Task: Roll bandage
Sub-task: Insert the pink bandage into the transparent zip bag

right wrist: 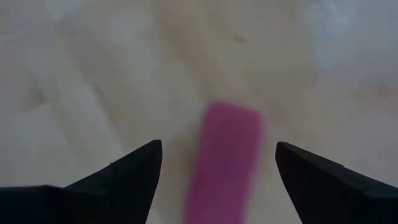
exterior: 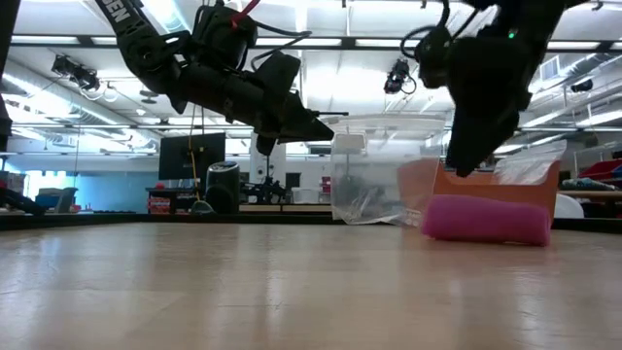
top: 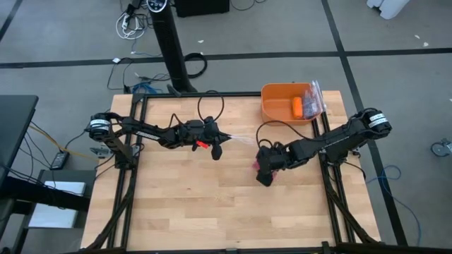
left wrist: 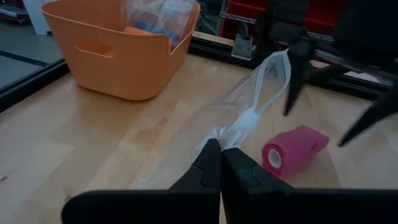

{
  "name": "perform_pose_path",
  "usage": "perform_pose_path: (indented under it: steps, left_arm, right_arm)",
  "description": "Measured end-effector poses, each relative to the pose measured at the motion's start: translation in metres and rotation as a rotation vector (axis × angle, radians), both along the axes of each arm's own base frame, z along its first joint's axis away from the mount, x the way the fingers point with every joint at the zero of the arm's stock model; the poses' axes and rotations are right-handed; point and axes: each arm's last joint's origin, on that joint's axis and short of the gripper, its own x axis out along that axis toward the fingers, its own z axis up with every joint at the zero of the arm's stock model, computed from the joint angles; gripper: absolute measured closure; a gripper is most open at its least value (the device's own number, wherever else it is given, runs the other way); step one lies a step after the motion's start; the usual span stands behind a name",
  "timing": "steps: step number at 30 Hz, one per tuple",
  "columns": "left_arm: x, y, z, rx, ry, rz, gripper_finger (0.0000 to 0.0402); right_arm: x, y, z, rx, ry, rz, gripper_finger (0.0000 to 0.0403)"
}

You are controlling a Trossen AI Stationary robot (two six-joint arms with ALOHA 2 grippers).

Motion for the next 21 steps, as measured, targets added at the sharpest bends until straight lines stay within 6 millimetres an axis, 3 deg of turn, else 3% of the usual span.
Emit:
perform_pose_path:
  steps: [8, 16, 21]
  left_arm:
    - [0.0, 0.0, 0.0, -0.001, 0.003, -0.002, 0.0402]
    - [-0.001, 0.0, -0.003, -0.005, 0.03, -0.002, 0.0402]
    - [-0.001, 0.0, -0.004, -0.006, 0.039, -0.002, 0.0402]
  right_arm:
    - [0.007, -0.012, -0.022, 0.019, 0.028, 0.007, 0.0085]
    - [0.024, -0.014, -0.063, 0.039, 0.141, 0.05, 0.0088]
    - [0.028, -0.015, -0.067, 0.042, 0.153, 0.028, 0.0111]
